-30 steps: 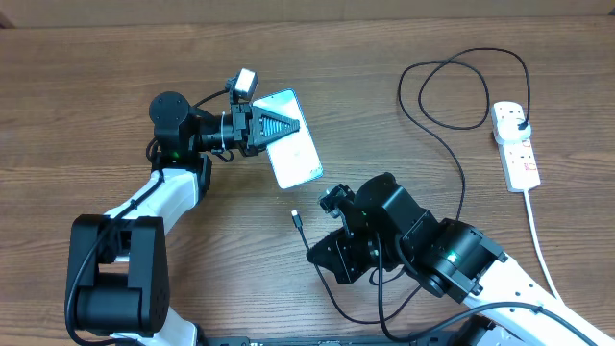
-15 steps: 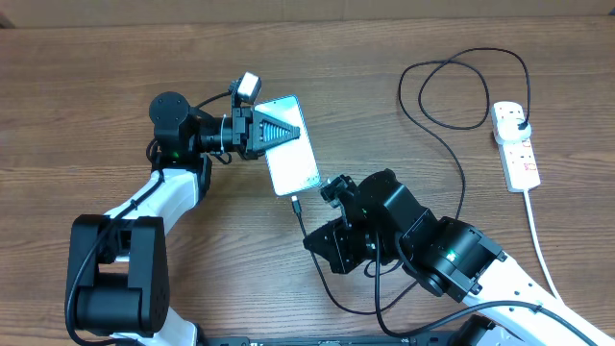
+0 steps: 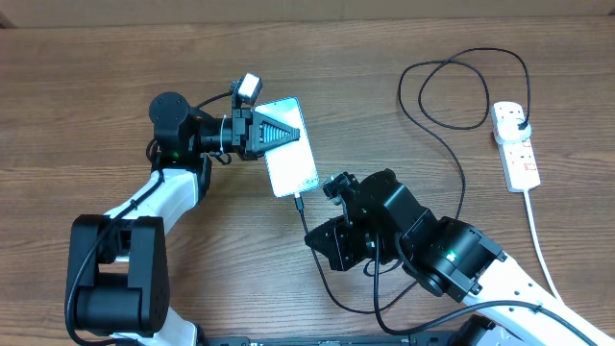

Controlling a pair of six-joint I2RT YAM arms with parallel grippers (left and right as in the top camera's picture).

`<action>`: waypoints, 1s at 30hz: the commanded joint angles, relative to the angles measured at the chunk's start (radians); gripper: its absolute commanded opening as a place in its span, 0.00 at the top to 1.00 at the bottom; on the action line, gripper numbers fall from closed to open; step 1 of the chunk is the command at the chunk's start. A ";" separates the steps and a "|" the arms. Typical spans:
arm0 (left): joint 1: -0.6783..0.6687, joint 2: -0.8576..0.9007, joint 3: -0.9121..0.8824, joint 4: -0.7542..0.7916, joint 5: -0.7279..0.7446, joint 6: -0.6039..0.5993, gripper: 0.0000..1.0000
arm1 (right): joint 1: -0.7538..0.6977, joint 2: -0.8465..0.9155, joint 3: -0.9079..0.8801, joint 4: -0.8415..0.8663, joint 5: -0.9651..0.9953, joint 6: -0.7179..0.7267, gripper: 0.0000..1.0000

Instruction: Plug charger to phone and switch on socket

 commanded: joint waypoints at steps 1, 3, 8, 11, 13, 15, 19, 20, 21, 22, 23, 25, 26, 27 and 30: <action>-0.006 -0.010 0.001 0.006 0.032 0.007 0.96 | -0.003 -0.006 0.000 0.005 0.014 0.009 0.96; -0.006 -0.010 0.001 0.006 0.042 0.007 0.96 | -0.003 -0.006 0.000 0.005 0.014 0.020 0.96; -0.006 -0.010 0.001 0.006 0.055 0.007 0.96 | -0.003 -0.006 0.000 0.005 0.014 0.030 0.96; -0.006 -0.010 0.001 0.006 0.054 0.007 0.96 | -0.003 -0.006 0.000 0.000 0.014 0.030 0.96; -0.006 -0.010 0.001 0.005 0.052 0.006 0.96 | -0.003 -0.006 0.000 -0.011 0.013 0.030 0.96; -0.006 -0.010 0.001 0.005 0.047 0.006 0.96 | -0.002 -0.006 0.000 -0.016 0.013 0.030 0.96; -0.006 -0.010 0.001 0.005 0.029 0.002 0.96 | -0.002 -0.006 0.000 -0.023 0.013 0.030 0.96; -0.006 -0.010 0.001 0.005 0.025 0.000 0.96 | -0.002 -0.006 0.000 -0.022 0.014 0.030 0.96; -0.006 -0.010 0.001 0.005 0.022 0.000 0.96 | -0.003 -0.006 0.000 -0.021 0.014 0.030 0.96; -0.006 -0.010 0.001 0.005 0.019 0.000 0.96 | -0.003 -0.006 0.000 -0.021 0.014 0.030 0.96; -0.006 -0.010 0.001 0.005 0.019 0.000 0.96 | -0.003 -0.006 0.000 -0.021 0.014 0.030 0.96; -0.006 -0.010 0.001 0.005 0.020 0.000 0.96 | -0.003 -0.006 0.000 -0.021 0.014 0.030 0.96; -0.006 -0.010 0.001 0.005 0.020 0.000 0.96 | -0.003 -0.006 0.000 -0.020 0.014 0.030 0.96; -0.006 -0.010 0.001 0.005 0.020 0.000 0.96 | -0.003 -0.006 0.000 -0.019 0.014 0.030 0.96; -0.006 -0.010 0.001 0.005 0.017 0.000 0.96 | -0.002 -0.006 0.000 -0.018 0.013 0.028 0.96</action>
